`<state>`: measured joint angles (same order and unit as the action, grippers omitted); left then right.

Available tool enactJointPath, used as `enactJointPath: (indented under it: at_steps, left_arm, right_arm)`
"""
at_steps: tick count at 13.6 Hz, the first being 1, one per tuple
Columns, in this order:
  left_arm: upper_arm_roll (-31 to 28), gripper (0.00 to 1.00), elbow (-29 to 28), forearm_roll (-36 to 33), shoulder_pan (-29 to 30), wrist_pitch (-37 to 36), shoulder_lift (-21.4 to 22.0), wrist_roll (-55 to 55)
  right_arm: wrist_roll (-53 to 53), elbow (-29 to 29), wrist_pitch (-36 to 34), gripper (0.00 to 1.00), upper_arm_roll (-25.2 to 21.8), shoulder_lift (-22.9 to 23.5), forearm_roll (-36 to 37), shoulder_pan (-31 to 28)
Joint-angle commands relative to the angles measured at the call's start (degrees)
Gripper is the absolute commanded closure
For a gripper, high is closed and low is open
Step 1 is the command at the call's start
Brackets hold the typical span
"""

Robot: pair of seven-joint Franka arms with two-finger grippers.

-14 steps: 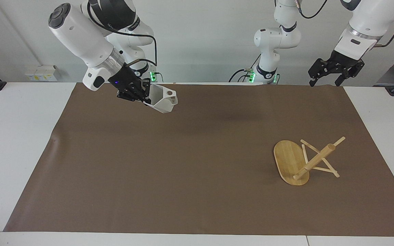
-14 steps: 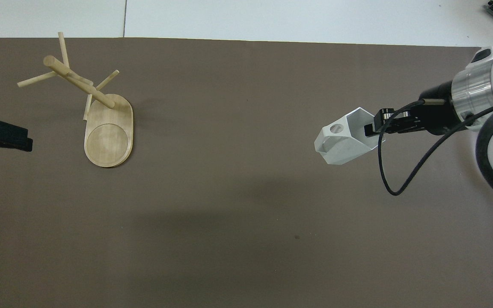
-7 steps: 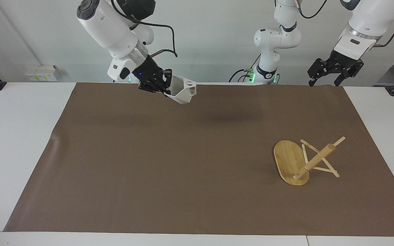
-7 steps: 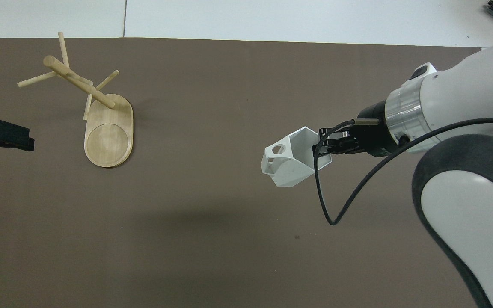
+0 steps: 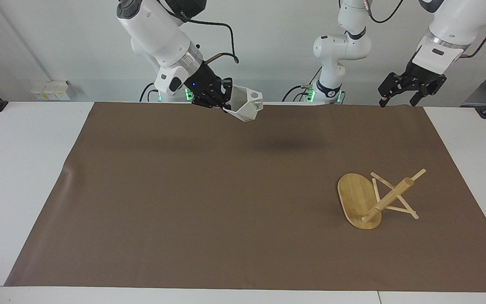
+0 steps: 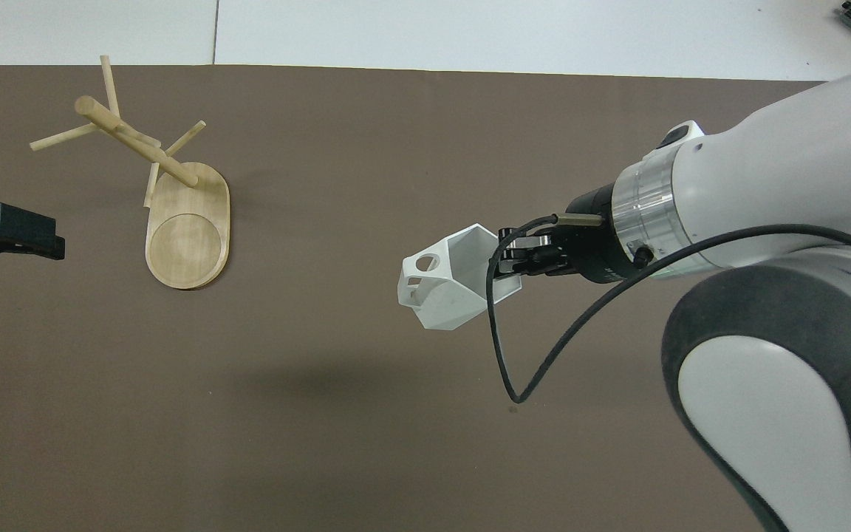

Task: Hang cup on rack
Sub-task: 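Carry the cup toward the mug tree while the left gripper approaches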

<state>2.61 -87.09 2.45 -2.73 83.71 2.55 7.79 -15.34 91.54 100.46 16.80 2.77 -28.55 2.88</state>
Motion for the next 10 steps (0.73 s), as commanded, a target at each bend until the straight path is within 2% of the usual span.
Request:
enactJointPath:
  at_steps: [1, 3, 6, 10]
  left_arm:
    - [0.2, 0.00, -3.2, 1.2, -1.1, 1.5, 2.1, 3.4]
    - [0.3, 0.00, -3.2, 3.1, -1.3, 1.5, 2.2, 8.0]
    - [0.4, 0.00, -3.3, 6.4, -2.4, 2.2, 2.2, 19.4]
    - [1.6, 0.00, -3.7, 12.0, -2.4, 4.4, 2.2, 40.8]
  right_arm:
    - [-1.0, 1.5, 3.0, 1.00, 1.7, -1.2, -1.8, -0.6]
    - [-1.0, 1.7, 5.5, 1.00, 1.9, -1.2, -5.8, -0.7]
    - [-1.0, 1.9, 8.9, 1.00, 2.1, -1.0, -8.1, -0.6]
    - [-0.9, 3.1, 13.2, 1.00, 2.2, -1.2, -12.5, 0.8]
